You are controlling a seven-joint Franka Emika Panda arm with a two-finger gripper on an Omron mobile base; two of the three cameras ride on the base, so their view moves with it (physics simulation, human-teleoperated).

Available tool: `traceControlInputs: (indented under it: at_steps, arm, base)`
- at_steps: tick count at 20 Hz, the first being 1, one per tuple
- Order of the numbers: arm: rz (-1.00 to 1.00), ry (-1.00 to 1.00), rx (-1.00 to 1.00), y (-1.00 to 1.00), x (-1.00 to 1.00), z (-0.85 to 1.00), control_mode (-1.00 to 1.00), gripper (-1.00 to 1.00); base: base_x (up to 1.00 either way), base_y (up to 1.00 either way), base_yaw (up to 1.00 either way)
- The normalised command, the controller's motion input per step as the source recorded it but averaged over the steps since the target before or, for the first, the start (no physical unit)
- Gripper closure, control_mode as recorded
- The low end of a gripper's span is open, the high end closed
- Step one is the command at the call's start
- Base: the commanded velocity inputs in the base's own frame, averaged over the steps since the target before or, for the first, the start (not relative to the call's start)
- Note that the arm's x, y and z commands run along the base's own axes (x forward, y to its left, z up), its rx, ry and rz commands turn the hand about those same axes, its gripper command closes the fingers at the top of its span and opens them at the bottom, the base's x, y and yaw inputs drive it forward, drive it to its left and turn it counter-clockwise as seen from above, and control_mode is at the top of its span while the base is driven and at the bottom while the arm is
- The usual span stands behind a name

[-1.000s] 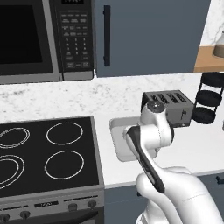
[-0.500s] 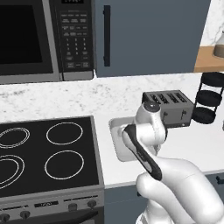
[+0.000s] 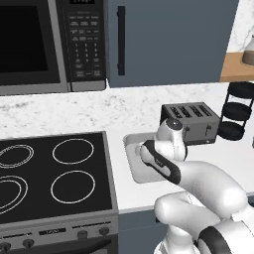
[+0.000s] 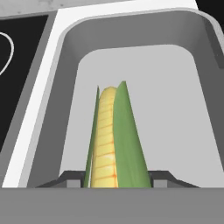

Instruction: Place one corn and one chicken drumstick in each tupperware on the nearby counter, to pack two identical lunches.

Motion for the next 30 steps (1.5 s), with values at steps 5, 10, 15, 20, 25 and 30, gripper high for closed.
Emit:
traceControlInputs:
  at_steps: [5,10,15,20,25,30]
  arm:
    - [0.0,0.0,0.0,0.0,0.27,-0.09,-1.0,1.0]
    - [0.0,0.0,0.0,0.0,0.09,-0.07,-1.0,1.0]
    - [0.0,-0.03,0.0,0.0,0.11,-0.32,-1.0,1.0]
    - [0.0,-0.07,0.0,0.0,0.14,-0.12,-1.0,-1.0]
    - [0.0,-0.08,0.0,0.0,0.0,0.31,-1.0,-1.0]
    - [0.0,-0.03,0.0,0.0,-0.2,0.55,-1.0,-1.0]
  base:
    - [0.0,0.0,0.0]
    - [0.0,0.0,0.0]
    - [0.0,0.0,0.0]
    - [0.0,0.0,0.0]
    - [0.0,0.0,0.0]
    - [0.0,0.0,0.0]
